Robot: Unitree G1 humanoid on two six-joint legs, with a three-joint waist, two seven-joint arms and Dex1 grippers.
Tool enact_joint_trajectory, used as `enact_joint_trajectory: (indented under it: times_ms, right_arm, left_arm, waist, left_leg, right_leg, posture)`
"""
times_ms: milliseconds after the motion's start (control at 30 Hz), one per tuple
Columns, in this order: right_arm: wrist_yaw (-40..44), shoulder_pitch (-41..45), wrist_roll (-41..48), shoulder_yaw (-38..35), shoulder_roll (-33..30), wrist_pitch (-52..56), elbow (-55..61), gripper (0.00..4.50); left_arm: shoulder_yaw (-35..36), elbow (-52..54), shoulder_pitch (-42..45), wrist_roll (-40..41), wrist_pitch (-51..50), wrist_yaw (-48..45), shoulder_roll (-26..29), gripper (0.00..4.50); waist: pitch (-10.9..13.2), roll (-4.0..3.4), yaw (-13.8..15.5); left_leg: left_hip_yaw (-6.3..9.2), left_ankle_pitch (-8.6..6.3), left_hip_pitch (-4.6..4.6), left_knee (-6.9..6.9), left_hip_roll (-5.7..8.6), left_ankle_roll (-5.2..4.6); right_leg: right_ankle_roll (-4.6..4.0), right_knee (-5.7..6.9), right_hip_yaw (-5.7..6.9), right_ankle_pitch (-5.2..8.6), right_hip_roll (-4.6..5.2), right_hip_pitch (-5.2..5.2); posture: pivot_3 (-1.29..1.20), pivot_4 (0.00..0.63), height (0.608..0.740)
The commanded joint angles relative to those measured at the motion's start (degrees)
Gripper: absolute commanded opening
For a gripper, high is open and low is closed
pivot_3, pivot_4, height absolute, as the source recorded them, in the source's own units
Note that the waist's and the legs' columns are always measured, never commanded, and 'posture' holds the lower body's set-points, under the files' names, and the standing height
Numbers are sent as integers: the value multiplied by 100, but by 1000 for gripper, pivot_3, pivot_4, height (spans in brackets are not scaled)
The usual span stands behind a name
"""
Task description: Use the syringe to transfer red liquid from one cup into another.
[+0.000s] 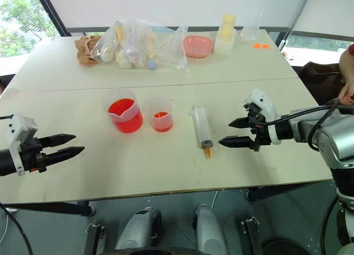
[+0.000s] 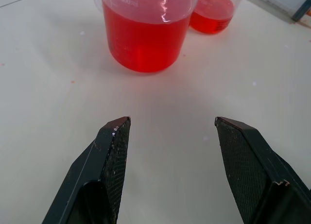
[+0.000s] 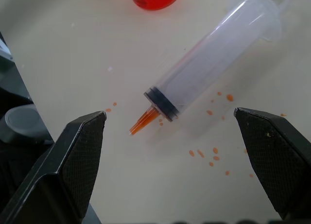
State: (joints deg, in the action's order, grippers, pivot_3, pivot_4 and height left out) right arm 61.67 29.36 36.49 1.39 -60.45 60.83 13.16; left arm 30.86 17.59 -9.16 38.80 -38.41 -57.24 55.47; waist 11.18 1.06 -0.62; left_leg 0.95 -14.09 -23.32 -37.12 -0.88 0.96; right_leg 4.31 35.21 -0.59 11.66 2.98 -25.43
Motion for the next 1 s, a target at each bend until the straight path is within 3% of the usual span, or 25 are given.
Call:
enact_joint_trajectory:
  times_ms: [33,600,767,1000]
  right_arm:
    - [-16,20,-6,-118,-24,-53,58,4418]
    - [-186,282,-387,195,-8,125,-293,4418]
    - [-812,1763,-258,481,976,2055,-1434,4418]
    - [-1240,3340,-670,922,2036,2713,-3376,4418]
  left_arm:
    - [219,174,17,32,52,45,-18,2918]
    - [-207,280,362,-19,51,165,9,2918]
    - [-359,329,724,221,-95,-6,81,2918]
    - [-544,757,1146,363,-161,151,48,2918]
  waist:
    - [0,1,-5]
    - [0,1,-12]
    - [0,4,-81]
    - [0,3,-19]
  left_leg:
    - [0,0,0,-1,0,0]
    - [-4,0,1,-1,0,0]
    - [-15,0,7,-2,-5,0]
    - [-19,0,0,2,-8,-1]
  right_leg:
    - [0,0,0,0,0,0]
    - [0,1,-5,-1,-3,0]
    - [-11,3,-18,-9,-13,-4]
    - [-11,10,-27,-11,-20,-15]
  posture:
    - [0,150,740]
    - [0,150,740]
    - [0,150,740]
    - [0,150,740]
